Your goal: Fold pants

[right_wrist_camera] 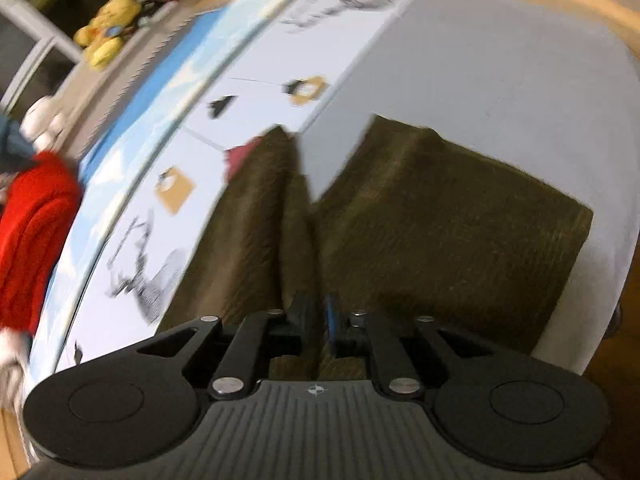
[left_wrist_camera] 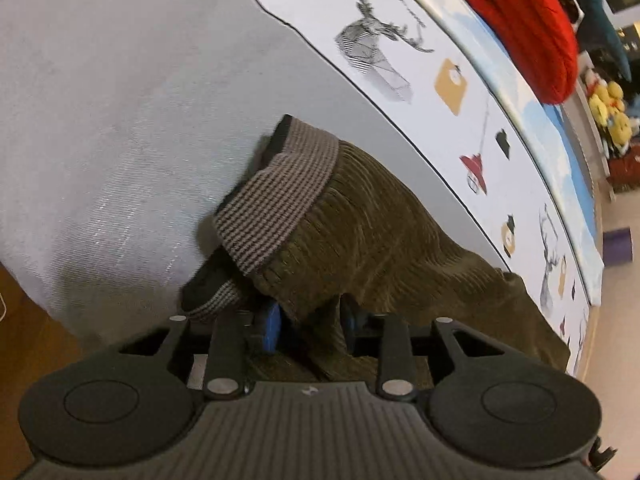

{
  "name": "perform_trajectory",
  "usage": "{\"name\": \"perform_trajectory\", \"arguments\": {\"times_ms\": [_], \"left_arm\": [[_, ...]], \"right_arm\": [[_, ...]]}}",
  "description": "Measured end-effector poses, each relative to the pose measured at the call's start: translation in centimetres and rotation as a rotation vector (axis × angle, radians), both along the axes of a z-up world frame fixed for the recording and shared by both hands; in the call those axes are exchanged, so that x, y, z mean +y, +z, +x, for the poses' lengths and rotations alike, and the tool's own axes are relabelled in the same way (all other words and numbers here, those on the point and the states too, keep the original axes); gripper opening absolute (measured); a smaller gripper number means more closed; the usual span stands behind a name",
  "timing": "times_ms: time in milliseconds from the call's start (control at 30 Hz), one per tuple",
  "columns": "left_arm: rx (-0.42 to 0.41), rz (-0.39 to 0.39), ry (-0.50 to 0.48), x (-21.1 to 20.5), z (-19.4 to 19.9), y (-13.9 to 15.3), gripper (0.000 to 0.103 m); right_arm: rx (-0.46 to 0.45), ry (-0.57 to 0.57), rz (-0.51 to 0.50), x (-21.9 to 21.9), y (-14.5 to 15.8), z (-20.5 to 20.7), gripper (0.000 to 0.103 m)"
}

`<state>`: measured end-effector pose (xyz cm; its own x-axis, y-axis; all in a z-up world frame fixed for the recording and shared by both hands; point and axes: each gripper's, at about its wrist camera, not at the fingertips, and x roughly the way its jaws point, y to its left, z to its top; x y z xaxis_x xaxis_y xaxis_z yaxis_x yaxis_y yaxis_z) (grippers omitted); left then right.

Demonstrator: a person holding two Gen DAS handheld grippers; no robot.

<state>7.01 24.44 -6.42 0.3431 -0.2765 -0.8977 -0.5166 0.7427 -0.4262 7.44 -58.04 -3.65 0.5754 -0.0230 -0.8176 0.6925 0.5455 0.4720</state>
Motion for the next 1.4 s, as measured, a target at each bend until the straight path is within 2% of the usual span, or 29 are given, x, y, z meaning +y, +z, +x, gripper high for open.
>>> {"name": "perform_trajectory", "arguments": {"times_ms": [100, 167, 233, 300, 333, 533, 567, 600, 633, 667, 700, 733, 833, 900, 967, 1033, 1067, 1133, 1200, 1233, 1300, 1367, 1400], "left_arm": [[0.025, -0.001, 0.020, 0.6, 0.2, -0.6, 0.035], [0.031, 0.000, 0.020, 0.8, 0.1, -0.6, 0.035], [0.037, -0.001, 0.020, 0.9, 0.1, -0.8, 0.041], [0.039, 0.003, 0.024, 1.0, 0.2, -0.9, 0.054], [0.043, 0.010, 0.026, 1.1, 0.3, -1.0, 0.057], [0.070, 0.039, 0.062, 1.5, 1.1, -1.6, 0.058], [0.073, 0.046, 0.070, 1.5, 1.3, -1.6, 0.058], [0.073, 0.055, 0.079, 1.6, 1.5, -1.6, 0.058], [0.073, 0.063, 0.086, 1.7, 1.6, -1.6, 0.056], [0.071, 0.075, 0.093, 1.7, 1.8, -1.5, 0.053], [0.070, 0.088, 0.098, 1.7, 2.0, -1.5, 0.045], [0.068, 0.100, 0.101, 1.7, 2.2, -1.4, 0.038], [0.044, 0.138, 0.099, 1.3, 2.4, -0.7, 0.027], [0.002, 0.138, 0.113, 1.3, 2.2, 0.2, 0.024], [-0.068, 0.097, 0.113, 1.3, 1.7, 1.2, 0.023], [-0.123, 0.060, 0.090, 1.0, 1.2, 1.9, 0.023], [-0.135, 0.064, 0.066, 0.7, 0.9, 2.2, 0.023], [-0.115, 0.081, 0.009, 0.4, 0.6, 1.9, 0.023], [-0.034, 0.084, -0.044, 0.5, 0.3, 0.6, 0.024], [0.002, 0.083, -0.058, 0.5, 0.1, 0.0, 0.024], [0.034, 0.060, -0.060, 1.0, -0.1, -0.7, 0.028], [0.032, 0.048, -0.031, 1.6, -0.4, -0.6, 0.034], [0.029, 0.044, 0.001, 2.0, -0.6, -0.5, 0.042]], "right_arm": [[-0.006, 0.007, 0.033, -1.2, -2.2, 1.6, 0.016], [-0.017, 0.049, 0.024, -1.4, -3.4, 3.1, 0.027], [-0.021, 0.086, -0.012, -1.5, -4.1, 4.4, 0.035], [-0.019, 0.110, -0.051, -1.7, -4.6, 6.0, 0.038], [-0.026, 0.123, -0.064, -1.9, -4.9, 6.6, 0.039], [0.023, 0.186, -0.126, -1.1, -6.4, 9.8, 0.042], [0.025, 0.204, -0.152, -0.8, -6.3, 10.4, 0.042], [0.030, 0.219, -0.176, -0.5, -6.2, 10.9, 0.033], [0.039, 0.221, -0.202, -0.4, -6.1, 11.1, 0.016], [0.046, 0.215, -0.219, -0.3, -5.9, 11.3, 0.010], [0.028, 0.201, -0.214, -0.5, -5.5, 11.2, 0.005], [-0.003, 0.182, -0.195, -0.7, -4.9, 11.0, 0.005], [-0.120, 0.074, -0.203, -1.3, -1.2, 9.4, 0.004], [-0.274, -0.041, -0.179, -2.3, 2.5, 6.4, 0.002], [-0.409, -0.132, -0.231, -2.9, 6.2, 2.6, 0.002], [-0.447, -0.195, -0.309, -3.3, 8.1, -1.3, 0.002], [-0.420, -0.219, -0.323, -3.5, 8.1, -2.9, 0.002], [-0.307, -0.241, -0.313, -4.3, 6.6, -5.5, 0.002], [-0.093, -0.252, -0.233, -5.8, 3.4, -7.2, 0.002], [-0.010, -0.249, -0.152, -6.8, 1.3, -7.8, 0.003], [0.067, -0.255, 0.012, -8.2, -2.3, -8.9, 0.009], [0.115, -0.268, 0.077, -9.1, -4.0, -9.8, 0.013], [0.122, -0.277, 0.075, -9.2, -4.0, -9.9, 0.022]]}}
